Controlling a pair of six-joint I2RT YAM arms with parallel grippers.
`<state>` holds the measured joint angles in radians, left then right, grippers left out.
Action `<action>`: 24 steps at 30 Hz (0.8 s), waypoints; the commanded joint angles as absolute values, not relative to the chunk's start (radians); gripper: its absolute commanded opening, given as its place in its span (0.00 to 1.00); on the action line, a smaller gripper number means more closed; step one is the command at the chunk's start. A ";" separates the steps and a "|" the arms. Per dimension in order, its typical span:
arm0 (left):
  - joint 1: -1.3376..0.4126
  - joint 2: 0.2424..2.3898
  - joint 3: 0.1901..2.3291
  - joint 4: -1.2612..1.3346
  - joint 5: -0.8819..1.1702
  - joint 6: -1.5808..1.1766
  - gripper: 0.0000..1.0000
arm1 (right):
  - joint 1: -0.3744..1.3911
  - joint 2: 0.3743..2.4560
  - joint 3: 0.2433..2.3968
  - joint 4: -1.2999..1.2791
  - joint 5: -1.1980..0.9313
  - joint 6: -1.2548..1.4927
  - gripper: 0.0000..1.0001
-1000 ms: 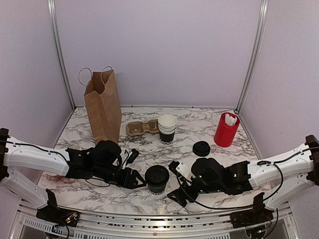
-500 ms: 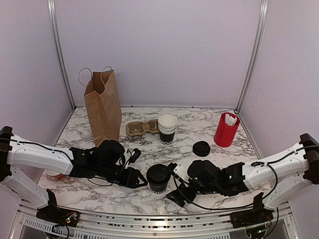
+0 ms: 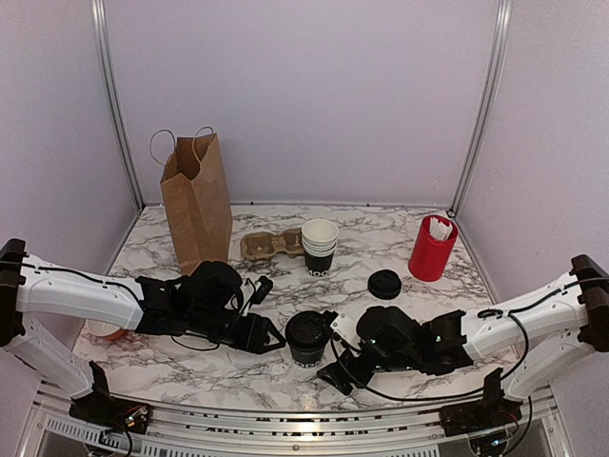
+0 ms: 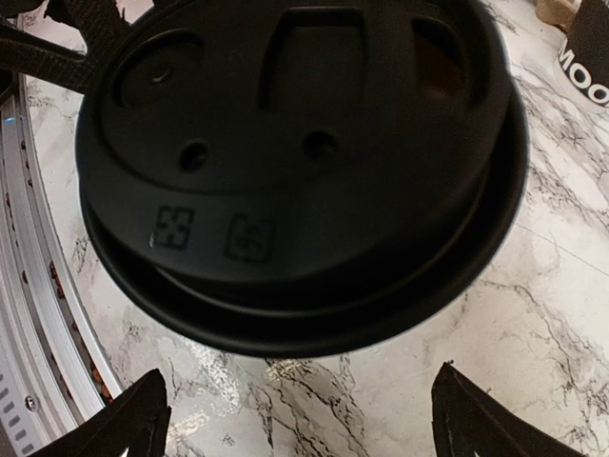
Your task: Pack the takeout coffee
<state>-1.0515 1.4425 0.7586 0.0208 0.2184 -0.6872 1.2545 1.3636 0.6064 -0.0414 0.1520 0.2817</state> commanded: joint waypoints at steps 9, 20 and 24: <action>-1.042 1.454 0.795 -0.015 0.203 -0.660 0.51 | 1.262 1.419 0.689 -0.037 0.192 0.298 0.92; -1.015 1.474 0.827 -0.031 0.206 -0.633 0.51 | 1.250 1.546 0.753 -0.028 0.302 0.386 0.91; -1.001 1.469 0.830 -0.040 0.206 -0.625 0.50 | 1.252 1.570 0.760 -0.003 0.357 0.413 0.91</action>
<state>-1.0168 1.4628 0.8043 -0.0067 0.2092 -0.6521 1.2526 1.5532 0.7235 -0.0372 0.2760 0.3668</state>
